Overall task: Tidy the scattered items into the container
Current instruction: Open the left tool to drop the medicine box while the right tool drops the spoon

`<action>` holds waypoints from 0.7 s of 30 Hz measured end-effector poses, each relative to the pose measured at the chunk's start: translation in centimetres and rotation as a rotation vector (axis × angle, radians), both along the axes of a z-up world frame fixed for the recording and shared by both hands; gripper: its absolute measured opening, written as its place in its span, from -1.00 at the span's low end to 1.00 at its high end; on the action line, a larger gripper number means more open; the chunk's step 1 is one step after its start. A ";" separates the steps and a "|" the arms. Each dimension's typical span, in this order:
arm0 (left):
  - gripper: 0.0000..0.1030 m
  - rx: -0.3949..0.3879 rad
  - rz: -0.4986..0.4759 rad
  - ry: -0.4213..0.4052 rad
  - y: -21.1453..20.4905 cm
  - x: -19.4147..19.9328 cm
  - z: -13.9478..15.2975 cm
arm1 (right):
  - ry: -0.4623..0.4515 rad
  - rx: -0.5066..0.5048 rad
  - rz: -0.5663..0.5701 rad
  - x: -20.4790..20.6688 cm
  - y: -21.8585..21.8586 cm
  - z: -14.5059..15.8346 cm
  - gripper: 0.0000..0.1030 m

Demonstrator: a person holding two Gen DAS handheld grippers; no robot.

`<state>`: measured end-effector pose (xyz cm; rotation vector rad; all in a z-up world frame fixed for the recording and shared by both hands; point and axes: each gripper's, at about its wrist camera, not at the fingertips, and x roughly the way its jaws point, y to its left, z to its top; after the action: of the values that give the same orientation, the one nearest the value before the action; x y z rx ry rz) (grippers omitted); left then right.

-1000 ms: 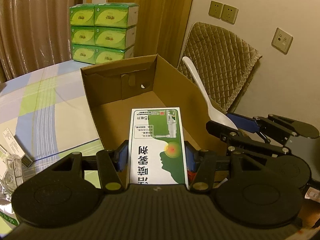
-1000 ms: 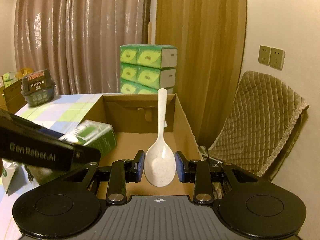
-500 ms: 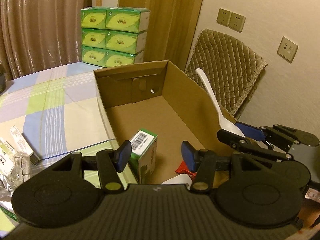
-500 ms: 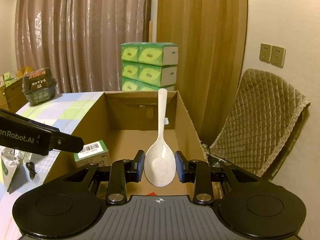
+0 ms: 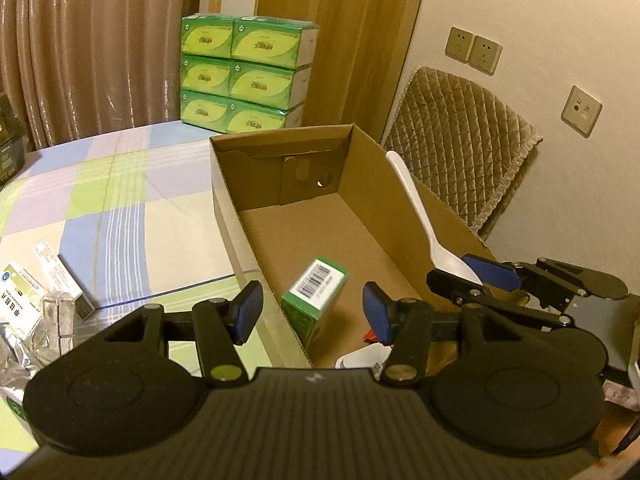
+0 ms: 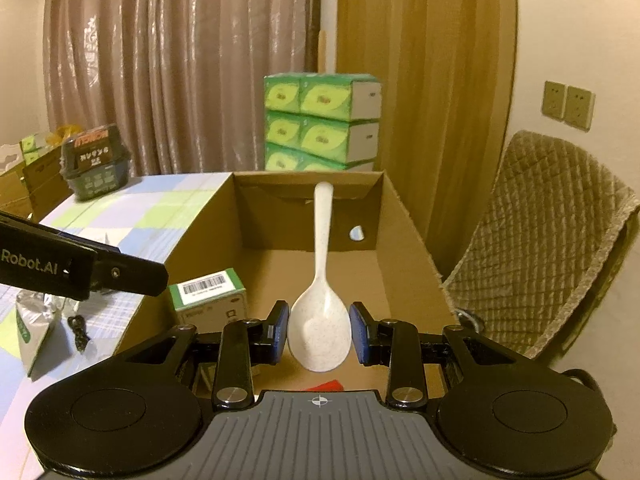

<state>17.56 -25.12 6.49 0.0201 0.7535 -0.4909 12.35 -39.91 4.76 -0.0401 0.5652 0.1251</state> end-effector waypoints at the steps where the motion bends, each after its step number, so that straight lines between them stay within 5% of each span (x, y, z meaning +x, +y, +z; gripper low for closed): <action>1: -0.03 -0.002 0.002 0.001 0.1 0.0 0.0 | 0.003 -0.004 -0.006 0.1 0.0 -0.1 -0.39; 21: -0.02 -0.003 0.058 0.010 4.4 -2.3 -0.3 | -0.029 0.048 -0.023 -4.5 1.4 1.2 -0.20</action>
<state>15.26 -20.72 6.20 -0.0070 0.7610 -0.4369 7.88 -38.47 5.92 0.0115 0.5332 0.1158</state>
